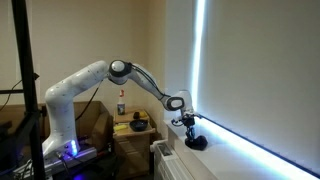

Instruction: Remove the black sock from the window sill and place it on top of the nightstand

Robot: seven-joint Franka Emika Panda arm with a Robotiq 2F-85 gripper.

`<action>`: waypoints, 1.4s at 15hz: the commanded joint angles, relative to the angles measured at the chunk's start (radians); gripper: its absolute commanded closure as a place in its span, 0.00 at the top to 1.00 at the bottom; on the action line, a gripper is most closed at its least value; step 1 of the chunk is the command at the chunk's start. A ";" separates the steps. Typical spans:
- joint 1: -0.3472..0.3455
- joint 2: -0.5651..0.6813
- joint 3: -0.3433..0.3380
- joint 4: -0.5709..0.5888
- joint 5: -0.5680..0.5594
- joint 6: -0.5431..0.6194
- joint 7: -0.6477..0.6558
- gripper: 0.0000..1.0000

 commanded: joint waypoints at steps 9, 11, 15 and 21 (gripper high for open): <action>-0.126 -0.555 0.177 -0.448 0.066 -0.181 -0.574 0.04; -0.125 -0.475 0.160 -0.346 0.061 -0.192 -0.524 0.15; -0.120 -0.550 0.172 -0.421 0.086 -0.215 -0.569 0.15; 0.010 -0.690 0.276 -0.507 0.087 -0.183 -0.706 0.04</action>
